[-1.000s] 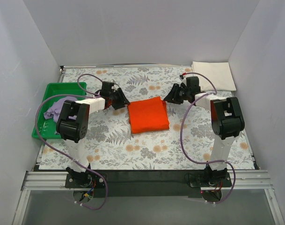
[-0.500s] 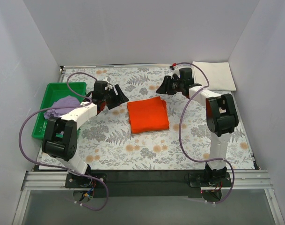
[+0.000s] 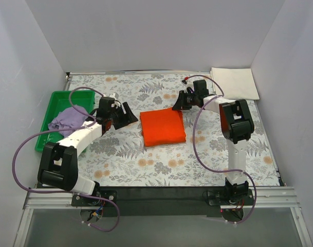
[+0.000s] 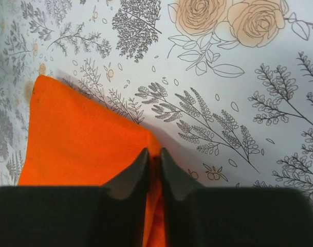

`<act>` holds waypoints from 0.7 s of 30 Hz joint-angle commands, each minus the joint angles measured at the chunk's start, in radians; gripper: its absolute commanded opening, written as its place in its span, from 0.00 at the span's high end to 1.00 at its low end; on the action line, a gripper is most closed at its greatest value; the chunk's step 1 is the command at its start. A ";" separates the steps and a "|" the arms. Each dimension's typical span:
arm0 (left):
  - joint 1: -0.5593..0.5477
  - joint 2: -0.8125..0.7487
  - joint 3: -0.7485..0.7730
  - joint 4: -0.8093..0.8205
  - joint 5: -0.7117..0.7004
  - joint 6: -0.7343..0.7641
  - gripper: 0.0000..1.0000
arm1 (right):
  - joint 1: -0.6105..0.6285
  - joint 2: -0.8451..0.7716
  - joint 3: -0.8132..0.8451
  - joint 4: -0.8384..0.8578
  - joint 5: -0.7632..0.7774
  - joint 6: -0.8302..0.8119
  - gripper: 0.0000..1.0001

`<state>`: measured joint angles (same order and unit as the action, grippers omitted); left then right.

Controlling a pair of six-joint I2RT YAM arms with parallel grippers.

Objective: Fold and stack the t-shirts
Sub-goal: Fold the tshirt

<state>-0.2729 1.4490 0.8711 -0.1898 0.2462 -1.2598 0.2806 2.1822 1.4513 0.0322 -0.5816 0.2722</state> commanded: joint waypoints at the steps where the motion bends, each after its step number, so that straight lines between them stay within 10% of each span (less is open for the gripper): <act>1: 0.000 -0.039 -0.021 -0.020 -0.010 0.017 0.40 | -0.006 -0.010 0.029 0.006 -0.052 -0.024 0.83; 4: 0.000 -0.039 -0.021 -0.019 -0.015 0.017 0.42 | -0.006 -0.068 0.009 0.006 -0.055 -0.027 0.99; 21: -0.002 0.000 -0.007 -0.007 -0.013 -0.010 0.46 | -0.006 -0.262 -0.137 0.006 0.077 -0.025 0.99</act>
<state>-0.2729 1.4494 0.8509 -0.2089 0.2398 -1.2659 0.2817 1.9156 1.3556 0.0307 -0.5579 0.2573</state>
